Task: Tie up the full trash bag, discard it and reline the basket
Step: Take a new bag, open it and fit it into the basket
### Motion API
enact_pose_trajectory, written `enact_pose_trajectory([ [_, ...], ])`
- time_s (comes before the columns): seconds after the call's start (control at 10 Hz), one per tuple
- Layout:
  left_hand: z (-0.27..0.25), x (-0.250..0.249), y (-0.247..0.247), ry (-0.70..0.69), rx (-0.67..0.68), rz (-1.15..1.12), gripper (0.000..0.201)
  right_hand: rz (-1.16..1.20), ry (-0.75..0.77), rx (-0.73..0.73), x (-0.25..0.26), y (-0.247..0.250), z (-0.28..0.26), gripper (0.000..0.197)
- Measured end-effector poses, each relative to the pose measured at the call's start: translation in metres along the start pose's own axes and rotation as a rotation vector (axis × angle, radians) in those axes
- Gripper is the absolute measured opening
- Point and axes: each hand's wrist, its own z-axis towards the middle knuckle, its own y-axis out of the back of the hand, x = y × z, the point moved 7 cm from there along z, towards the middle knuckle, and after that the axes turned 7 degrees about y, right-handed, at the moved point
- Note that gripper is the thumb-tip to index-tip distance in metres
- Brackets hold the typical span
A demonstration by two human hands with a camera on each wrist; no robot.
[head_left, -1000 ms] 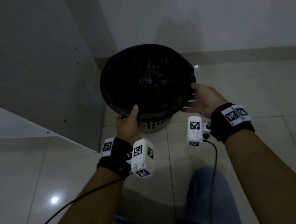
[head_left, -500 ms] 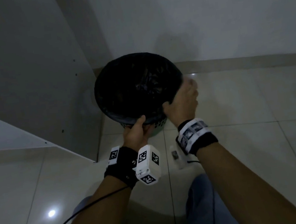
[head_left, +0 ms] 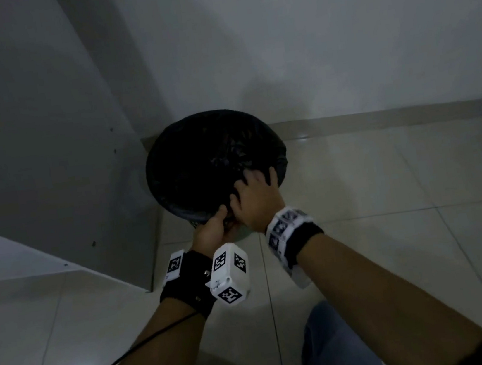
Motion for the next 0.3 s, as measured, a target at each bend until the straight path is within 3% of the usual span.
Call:
enact_pose_trajectory([
  [0.1, 0.003, 0.0, 0.001, 0.036, -0.023, 0.012, 0.041, 0.381, -0.224, -0.245, -0.017, 0.004, -0.023, 0.051],
  [0.2, -0.003, -0.003, 0.004, 0.073, 0.042, 0.079, 0.046, 0.713, -0.223, -0.327, -0.015, 0.008, -0.034, 0.052],
  [0.3, -0.027, 0.003, 0.022, 0.1, 0.027, 0.281, 0.041, 0.75, -0.25, -0.361, -0.02, 0.013, -0.053, 0.052],
])
